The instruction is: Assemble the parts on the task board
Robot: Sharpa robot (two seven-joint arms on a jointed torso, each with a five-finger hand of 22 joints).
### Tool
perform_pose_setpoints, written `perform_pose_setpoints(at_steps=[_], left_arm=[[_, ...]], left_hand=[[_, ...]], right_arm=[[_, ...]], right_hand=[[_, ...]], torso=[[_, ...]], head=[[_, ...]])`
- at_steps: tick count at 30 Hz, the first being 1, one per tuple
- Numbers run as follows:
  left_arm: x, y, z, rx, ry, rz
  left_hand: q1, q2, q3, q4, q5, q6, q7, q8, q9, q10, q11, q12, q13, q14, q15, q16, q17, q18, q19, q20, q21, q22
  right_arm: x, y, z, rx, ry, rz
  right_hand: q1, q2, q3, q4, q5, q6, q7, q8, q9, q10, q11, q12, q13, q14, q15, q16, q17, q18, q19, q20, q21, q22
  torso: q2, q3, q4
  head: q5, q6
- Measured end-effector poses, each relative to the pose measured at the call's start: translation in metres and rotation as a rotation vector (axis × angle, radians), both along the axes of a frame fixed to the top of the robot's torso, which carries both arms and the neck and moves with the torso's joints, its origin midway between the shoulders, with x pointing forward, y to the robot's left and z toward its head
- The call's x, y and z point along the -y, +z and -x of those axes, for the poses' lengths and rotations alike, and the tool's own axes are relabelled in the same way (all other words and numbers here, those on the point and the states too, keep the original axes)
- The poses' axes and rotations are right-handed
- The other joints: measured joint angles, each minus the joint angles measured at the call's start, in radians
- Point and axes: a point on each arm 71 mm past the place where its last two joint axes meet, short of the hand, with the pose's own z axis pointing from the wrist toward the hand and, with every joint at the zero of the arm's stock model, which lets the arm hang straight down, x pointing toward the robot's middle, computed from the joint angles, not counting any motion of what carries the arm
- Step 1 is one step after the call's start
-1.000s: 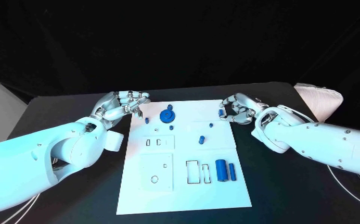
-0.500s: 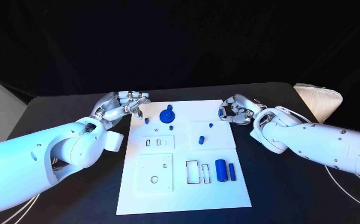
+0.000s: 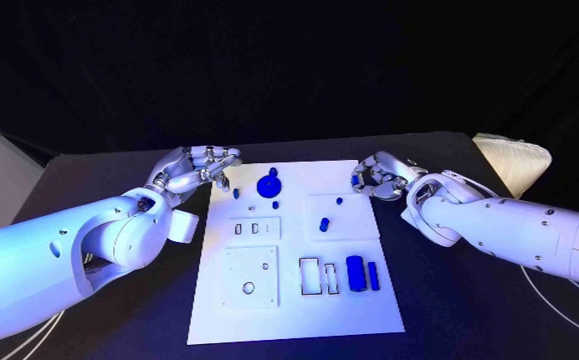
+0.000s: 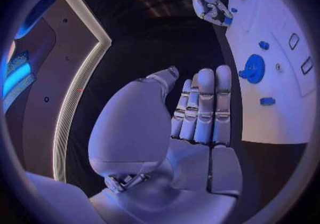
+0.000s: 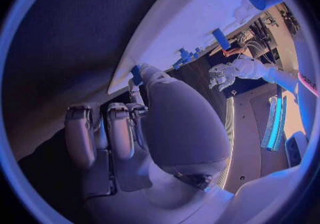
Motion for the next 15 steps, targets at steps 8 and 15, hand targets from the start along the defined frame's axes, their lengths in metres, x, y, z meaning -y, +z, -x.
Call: perform_pose_setpoints(at_steps=[8, 15], left_arm=[[-0.0002, 0.0, -0.0001, 0.0, 0.0, 0.0], [-0.0003, 0.0, -0.0002, 0.0, 0.001, 0.0]], left_hand=[[0.0, 0.0, 0.0, 0.0, 0.0, 0.0, 0.0, 0.0, 0.001, 0.0, 0.0, 0.0, 0.0, 0.0, 0.0, 0.0, 0.0, 0.0, -0.004, -0.004, 0.0, 0.001], [0.0, 0.0, 0.0, 0.0, 0.0, 0.0, 0.0, 0.0, 0.001, 0.0, 0.0, 0.0, 0.0, 0.0, 0.0, 0.003, -0.001, 0.0, -0.004, -0.004, 0.0, 0.001]], right_arm=[[-0.0007, 0.0008, -0.0001, 0.011, -0.007, -0.01], [-0.0016, 0.0031, 0.0007, 0.033, -0.025, -0.037]], right_hand=[[-0.003, 0.003, 0.044, -0.009, -0.002, 0.05, -0.02, 0.035, 0.007, -0.003, -0.022, 0.0, 0.0, 0.0, -0.018, 0.0, 0.0, 0.0, 0.0, -0.015, 0.006, 0.0], [-0.017, 0.008, 0.07, -0.021, -0.008, 0.062, -0.026, 0.067, 0.009, -0.003, -0.042, 0.0, 0.0, -0.002, -0.034, 0.0, 0.0, 0.0, 0.0, -0.029, 0.013, 0.0]], torso=[[0.0, 0.0006, -0.0003], [0.0, 0.0008, -0.0003]], head=[[-0.001, 0.0], [0.0, 0.0]])
